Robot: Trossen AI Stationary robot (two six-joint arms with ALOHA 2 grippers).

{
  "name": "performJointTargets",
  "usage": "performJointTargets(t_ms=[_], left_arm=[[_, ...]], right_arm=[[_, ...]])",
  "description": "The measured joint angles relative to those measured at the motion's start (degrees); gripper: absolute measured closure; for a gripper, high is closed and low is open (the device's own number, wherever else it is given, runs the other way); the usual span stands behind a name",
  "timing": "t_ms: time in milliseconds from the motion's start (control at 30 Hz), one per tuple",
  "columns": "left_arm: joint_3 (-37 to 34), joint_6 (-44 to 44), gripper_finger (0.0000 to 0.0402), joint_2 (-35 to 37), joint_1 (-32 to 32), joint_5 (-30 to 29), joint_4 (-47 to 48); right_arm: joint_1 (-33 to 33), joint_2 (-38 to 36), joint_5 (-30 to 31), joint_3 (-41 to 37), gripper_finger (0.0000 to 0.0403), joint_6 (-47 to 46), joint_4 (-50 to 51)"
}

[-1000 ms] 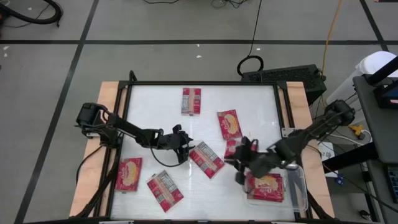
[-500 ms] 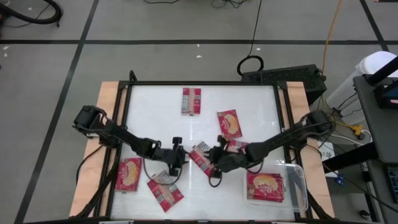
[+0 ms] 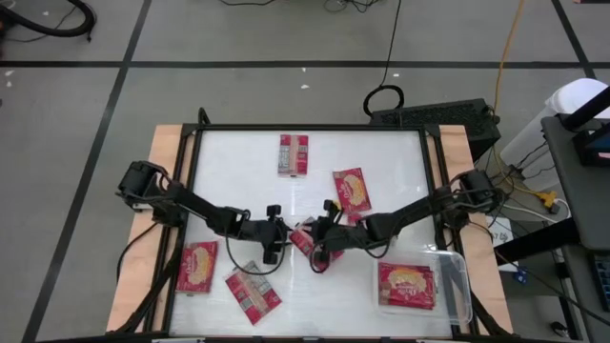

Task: Sort popcorn bags into baskets
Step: Put the red popcorn pack into the transparent bin

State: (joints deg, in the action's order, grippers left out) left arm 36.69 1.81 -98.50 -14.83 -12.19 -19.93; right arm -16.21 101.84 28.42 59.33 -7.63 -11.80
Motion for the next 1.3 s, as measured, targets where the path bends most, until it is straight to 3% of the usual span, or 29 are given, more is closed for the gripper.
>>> performJointTargets(t_ms=[333, 467, 667, 933, 1133, 1300], left_arm=[[0.2, 0.2, 0.017, -6.1, 1.2, 0.2, -5.1], [0.2, -2.5, 0.0228, -7.9, 1.2, 1.0, -7.8], [0.2, -5.0, 0.038, -8.1, 1.2, 0.7, -9.8], [-0.1, -3.3, 0.0397, -5.7, 1.5, -4.6, -9.1], [-0.1, -1.4, 0.0398, 1.1, 1.5, -9.4, -3.0], [-0.1, 2.4, 0.0399, 5.6, 3.1, -10.0, 1.7]], right_arm=[[0.7, 0.0, -4.8, 0.0, 0.0353, 0.7, -0.5], [0.7, 0.0, -4.7, 0.0, 0.0353, -0.6, -0.3], [0.2, 0.0, -4.7, 0.0, 0.0353, -2.0, -0.3], [-0.8, 0.0, -4.3, 0.0, 0.0353, -2.2, -0.4], [-0.7, 0.0, -0.4, -0.2, 0.0353, -2.6, -0.2], [-0.8, 0.0, 1.8, -0.2, 0.0353, -2.6, -0.3]])
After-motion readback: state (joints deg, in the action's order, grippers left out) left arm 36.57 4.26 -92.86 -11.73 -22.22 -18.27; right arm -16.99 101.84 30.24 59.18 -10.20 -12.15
